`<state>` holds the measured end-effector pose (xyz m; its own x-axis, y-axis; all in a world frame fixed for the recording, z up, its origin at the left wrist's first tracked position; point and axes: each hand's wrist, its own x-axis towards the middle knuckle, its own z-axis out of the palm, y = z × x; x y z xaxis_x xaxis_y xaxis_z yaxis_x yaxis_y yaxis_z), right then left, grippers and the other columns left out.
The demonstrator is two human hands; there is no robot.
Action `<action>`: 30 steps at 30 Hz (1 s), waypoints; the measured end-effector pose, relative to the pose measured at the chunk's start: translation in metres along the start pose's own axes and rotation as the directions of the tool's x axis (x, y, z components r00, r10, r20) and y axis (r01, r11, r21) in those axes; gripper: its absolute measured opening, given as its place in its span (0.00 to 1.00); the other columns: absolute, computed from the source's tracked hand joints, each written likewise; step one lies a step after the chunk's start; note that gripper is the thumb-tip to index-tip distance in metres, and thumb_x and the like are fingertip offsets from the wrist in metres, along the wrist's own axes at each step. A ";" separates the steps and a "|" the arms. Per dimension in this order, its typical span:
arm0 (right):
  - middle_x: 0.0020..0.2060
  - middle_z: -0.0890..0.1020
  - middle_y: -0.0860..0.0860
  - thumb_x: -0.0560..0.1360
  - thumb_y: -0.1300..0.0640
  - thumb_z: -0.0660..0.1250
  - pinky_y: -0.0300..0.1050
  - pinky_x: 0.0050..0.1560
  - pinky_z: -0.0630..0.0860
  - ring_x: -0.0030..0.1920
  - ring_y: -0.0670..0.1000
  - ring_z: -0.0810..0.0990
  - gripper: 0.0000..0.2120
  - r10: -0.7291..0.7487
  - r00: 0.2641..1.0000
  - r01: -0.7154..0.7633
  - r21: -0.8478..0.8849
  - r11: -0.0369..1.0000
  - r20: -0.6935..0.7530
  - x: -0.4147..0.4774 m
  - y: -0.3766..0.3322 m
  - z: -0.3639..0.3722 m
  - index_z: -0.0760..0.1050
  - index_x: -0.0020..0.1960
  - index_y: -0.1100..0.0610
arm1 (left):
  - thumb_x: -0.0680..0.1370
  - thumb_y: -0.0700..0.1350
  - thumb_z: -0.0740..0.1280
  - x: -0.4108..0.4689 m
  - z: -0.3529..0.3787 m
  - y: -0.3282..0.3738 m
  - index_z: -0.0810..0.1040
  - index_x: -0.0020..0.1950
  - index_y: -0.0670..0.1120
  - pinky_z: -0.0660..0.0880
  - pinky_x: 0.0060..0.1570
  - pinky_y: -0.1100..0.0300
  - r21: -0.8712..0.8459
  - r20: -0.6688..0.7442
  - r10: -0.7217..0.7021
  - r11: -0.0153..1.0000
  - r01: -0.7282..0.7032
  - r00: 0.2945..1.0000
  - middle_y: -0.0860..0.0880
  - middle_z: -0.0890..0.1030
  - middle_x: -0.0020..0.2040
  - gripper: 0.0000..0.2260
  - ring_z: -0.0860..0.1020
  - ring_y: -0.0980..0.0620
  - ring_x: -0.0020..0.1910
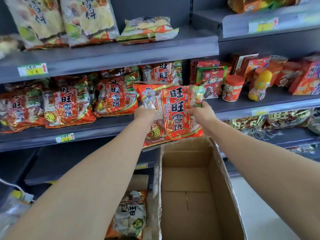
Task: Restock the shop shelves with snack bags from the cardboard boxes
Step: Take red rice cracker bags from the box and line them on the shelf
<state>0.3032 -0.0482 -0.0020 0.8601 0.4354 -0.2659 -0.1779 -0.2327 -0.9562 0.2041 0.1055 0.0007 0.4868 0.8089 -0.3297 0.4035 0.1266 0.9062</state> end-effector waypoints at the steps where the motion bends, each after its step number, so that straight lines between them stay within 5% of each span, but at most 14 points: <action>1: 0.62 0.74 0.52 0.75 0.61 0.67 0.41 0.39 0.71 0.41 0.48 0.76 0.28 -0.022 1.000 0.021 -0.018 1.000 -0.011 0.007 -0.003 0.006 0.62 0.72 0.56 | 0.76 0.35 0.64 0.009 -0.002 0.001 0.67 0.73 0.48 0.78 0.56 0.47 -0.020 0.015 -0.022 1.000 0.022 1.000 0.46 0.76 0.64 0.25 0.78 0.44 0.57; 5: 0.65 0.72 0.52 0.73 0.61 0.68 0.50 0.53 0.73 0.53 0.54 0.75 0.34 -0.056 0.997 0.053 -0.056 0.997 -0.060 0.039 -0.016 0.028 0.58 0.75 0.54 | 0.79 0.36 0.63 0.044 -0.008 0.011 0.69 0.70 0.49 0.77 0.49 0.54 -0.048 0.075 -0.043 0.998 0.047 0.996 0.48 0.77 0.53 0.20 0.77 0.48 0.51; 7: 0.67 0.71 0.52 0.73 0.61 0.68 0.53 0.58 0.74 0.58 0.56 0.75 0.34 -0.064 0.995 0.060 -0.053 0.997 -0.077 0.058 -0.022 0.038 0.58 0.75 0.53 | 0.79 0.36 0.62 0.065 -0.009 0.017 0.66 0.73 0.50 0.75 0.48 0.56 -0.029 0.100 -0.034 0.999 0.037 0.994 0.47 0.77 0.56 0.23 0.76 0.50 0.50; 12: 0.71 0.66 0.50 0.73 0.59 0.67 0.53 0.59 0.75 0.65 0.58 0.71 0.39 -0.071 0.990 0.062 -0.077 0.995 -0.125 0.110 -0.035 0.069 0.51 0.78 0.52 | 0.79 0.35 0.62 0.123 -0.005 0.031 0.63 0.75 0.53 0.72 0.39 0.58 -0.033 0.082 -0.003 0.999 0.005 0.997 0.50 0.79 0.53 0.27 0.74 0.53 0.42; 16: 0.74 0.60 0.51 0.74 0.60 0.66 0.49 0.60 0.69 0.70 0.58 0.65 0.40 -0.033 0.990 0.025 -0.063 0.998 -0.139 0.149 -0.032 0.087 0.47 0.78 0.51 | 0.79 0.35 0.63 0.161 0.002 0.035 0.65 0.74 0.53 0.79 0.50 0.53 -0.011 0.081 0.031 0.999 -0.030 0.996 0.47 0.78 0.63 0.26 0.79 0.50 0.48; 20: 0.72 0.64 0.51 0.71 0.60 0.68 0.54 0.66 0.70 0.68 0.58 0.68 0.42 -0.008 0.987 -0.002 -0.063 0.998 -0.158 0.174 -0.023 0.099 0.49 0.78 0.51 | 0.77 0.33 0.63 0.193 0.011 0.033 0.65 0.74 0.55 0.78 0.39 0.58 -0.025 0.100 0.022 1.000 -0.019 0.995 0.48 0.76 0.66 0.28 0.80 0.51 0.48; 23: 0.69 0.69 0.50 0.65 0.60 0.68 0.54 0.60 0.76 0.65 0.57 0.72 0.43 -0.022 0.984 0.011 -0.062 0.998 -0.175 0.190 -0.018 0.104 0.55 0.76 0.50 | 0.76 0.29 0.61 0.210 0.016 0.035 0.65 0.74 0.53 0.76 0.58 0.51 -0.030 0.125 0.035 0.999 -0.032 0.992 0.48 0.75 0.67 0.30 0.78 0.47 0.60; 25: 0.69 0.69 0.51 0.65 0.60 0.68 0.56 0.60 0.76 0.65 0.57 0.72 0.44 -0.036 0.984 0.027 -0.055 0.998 -0.174 0.199 -0.015 0.106 0.54 0.77 0.49 | 0.76 0.29 0.61 0.217 0.018 0.037 0.64 0.74 0.52 0.74 0.61 0.51 -0.029 0.121 0.042 0.999 -0.038 0.992 0.48 0.75 0.67 0.30 0.77 0.47 0.61; 28: 0.74 0.60 0.49 0.69 0.63 0.65 0.49 0.64 0.71 0.70 0.55 0.66 0.43 -0.058 0.983 0.038 -0.120 0.992 -0.172 0.195 -0.015 0.110 0.48 0.78 0.48 | 0.76 0.29 0.62 0.219 0.021 0.035 0.61 0.76 0.51 0.78 0.38 0.69 -0.023 0.109 0.050 0.999 -0.048 0.993 0.47 0.73 0.69 0.32 0.77 0.57 0.45; 30: 0.77 0.51 0.48 0.73 0.64 0.63 0.41 0.65 0.65 0.74 0.51 0.57 0.41 -0.096 0.982 0.058 -0.223 0.973 -0.164 0.192 -0.008 0.112 0.44 0.78 0.51 | 0.77 0.30 0.63 0.217 0.023 0.031 0.57 0.77 0.52 0.67 0.20 0.77 0.010 0.095 0.053 0.998 -0.055 0.994 0.47 0.69 0.72 0.33 0.71 0.61 0.36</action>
<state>0.4158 0.1349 -0.0592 0.9400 0.3068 -0.1490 -0.0166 -0.3952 -0.9185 0.3403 0.2715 -0.0492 0.5787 0.7566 -0.3043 0.3840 0.0764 0.9202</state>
